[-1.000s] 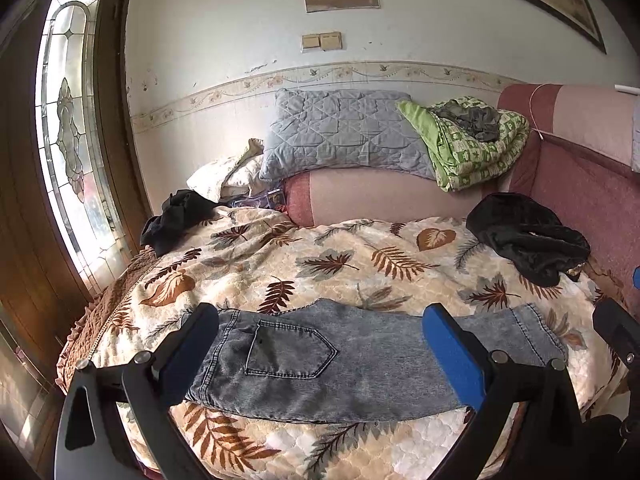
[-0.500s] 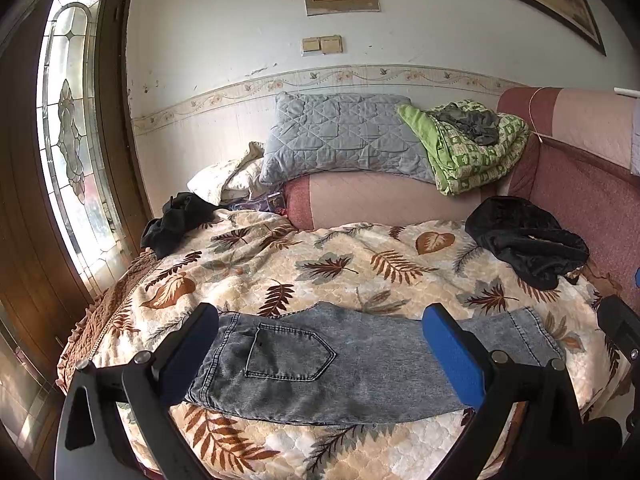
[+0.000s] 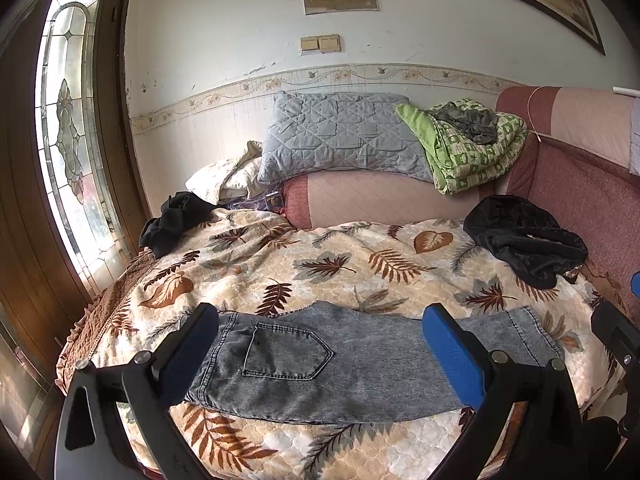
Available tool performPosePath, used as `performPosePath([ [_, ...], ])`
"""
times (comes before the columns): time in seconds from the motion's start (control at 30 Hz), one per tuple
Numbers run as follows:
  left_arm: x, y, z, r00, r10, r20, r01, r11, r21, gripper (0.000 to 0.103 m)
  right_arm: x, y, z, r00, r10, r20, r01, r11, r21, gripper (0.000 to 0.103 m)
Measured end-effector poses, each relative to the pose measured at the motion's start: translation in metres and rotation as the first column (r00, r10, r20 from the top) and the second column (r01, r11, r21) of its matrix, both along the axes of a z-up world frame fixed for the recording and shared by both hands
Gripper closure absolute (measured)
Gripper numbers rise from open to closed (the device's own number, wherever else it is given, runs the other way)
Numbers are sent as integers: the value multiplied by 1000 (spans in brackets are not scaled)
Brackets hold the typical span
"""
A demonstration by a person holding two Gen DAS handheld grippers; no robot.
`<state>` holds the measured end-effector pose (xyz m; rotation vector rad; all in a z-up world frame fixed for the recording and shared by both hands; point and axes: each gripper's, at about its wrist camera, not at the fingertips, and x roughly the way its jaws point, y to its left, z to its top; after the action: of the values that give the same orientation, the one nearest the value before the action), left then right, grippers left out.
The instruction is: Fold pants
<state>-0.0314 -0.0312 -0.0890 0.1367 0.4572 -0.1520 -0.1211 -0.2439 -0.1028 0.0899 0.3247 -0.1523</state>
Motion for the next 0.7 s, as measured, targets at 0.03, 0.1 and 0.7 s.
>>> performPosePath([
  [0.03,0,0,0,1000,-2,-1,2,1000,0,1,0,0,0,1000,1,0,-1,1000,0,0],
  [0.1,0,-1,0,1000,0,0,0,1000,2,1,0,0,0,1000,3,2,-3,1000,-5,0],
  [0.7,0,4,-1,1000,-3,-9,2,1000,-17,1,5,4,-2,1000,16,-10,-16,1000,-11,0],
])
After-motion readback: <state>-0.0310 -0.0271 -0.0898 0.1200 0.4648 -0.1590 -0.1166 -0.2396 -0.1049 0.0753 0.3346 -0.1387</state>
